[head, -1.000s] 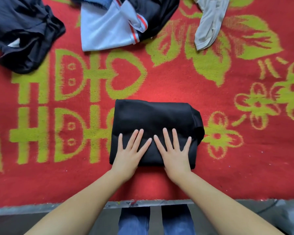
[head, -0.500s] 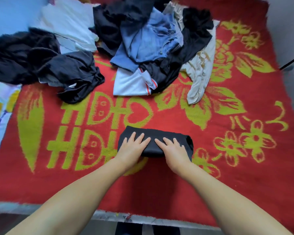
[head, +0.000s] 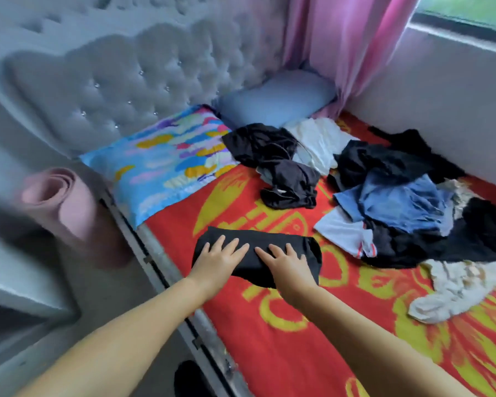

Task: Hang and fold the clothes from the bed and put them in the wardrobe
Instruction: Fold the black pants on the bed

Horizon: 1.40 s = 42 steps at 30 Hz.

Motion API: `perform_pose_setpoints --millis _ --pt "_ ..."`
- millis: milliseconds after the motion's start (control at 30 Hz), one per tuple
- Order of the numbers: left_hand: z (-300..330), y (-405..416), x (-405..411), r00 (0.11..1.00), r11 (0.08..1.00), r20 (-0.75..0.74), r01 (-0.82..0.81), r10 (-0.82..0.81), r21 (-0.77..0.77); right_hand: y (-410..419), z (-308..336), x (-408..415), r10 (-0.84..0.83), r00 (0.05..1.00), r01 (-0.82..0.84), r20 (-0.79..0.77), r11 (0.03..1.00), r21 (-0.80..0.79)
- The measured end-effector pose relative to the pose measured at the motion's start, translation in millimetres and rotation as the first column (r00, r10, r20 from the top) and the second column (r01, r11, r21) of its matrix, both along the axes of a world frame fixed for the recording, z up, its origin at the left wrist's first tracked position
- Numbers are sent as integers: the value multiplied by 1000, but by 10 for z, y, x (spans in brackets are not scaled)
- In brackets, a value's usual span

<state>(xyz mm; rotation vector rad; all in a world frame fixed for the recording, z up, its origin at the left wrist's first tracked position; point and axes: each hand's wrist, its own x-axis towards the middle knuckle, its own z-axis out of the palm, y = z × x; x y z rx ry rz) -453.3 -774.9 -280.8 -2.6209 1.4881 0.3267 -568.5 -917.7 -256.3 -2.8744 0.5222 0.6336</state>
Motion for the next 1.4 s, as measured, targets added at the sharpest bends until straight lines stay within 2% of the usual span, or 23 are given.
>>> perform_pose_setpoints --millis 100,233,433,633,833,1033,1400 --pt "180 783 124 980 980 37 -198 197 17 590 150 412 200 979 -199 42 979 -35" --pt "301 1951 201 906 908 66 -419 418 9 1606 286 873 437 898 -434 46 899 -55" --pt "327 3729 203 791 792 77 -610 607 24 3328 299 1334 640 768 -638 20 768 -44" --pt "227 5501 286 712 706 86 -702 697 96 5081 282 1616 739 673 -739 -6 673 15" --pt "278 6831 404 623 613 95 -781 776 118 6424 307 1964 823 568 -822 -3 568 36" --pt "193 7695 697 537 529 62 -841 841 111 7357 224 2503 884 468 -883 -21 468 44" --pt "-197 8844 2212 531 526 22 -843 847 113 8500 -241 4086 890 451 -885 -66 455 96"
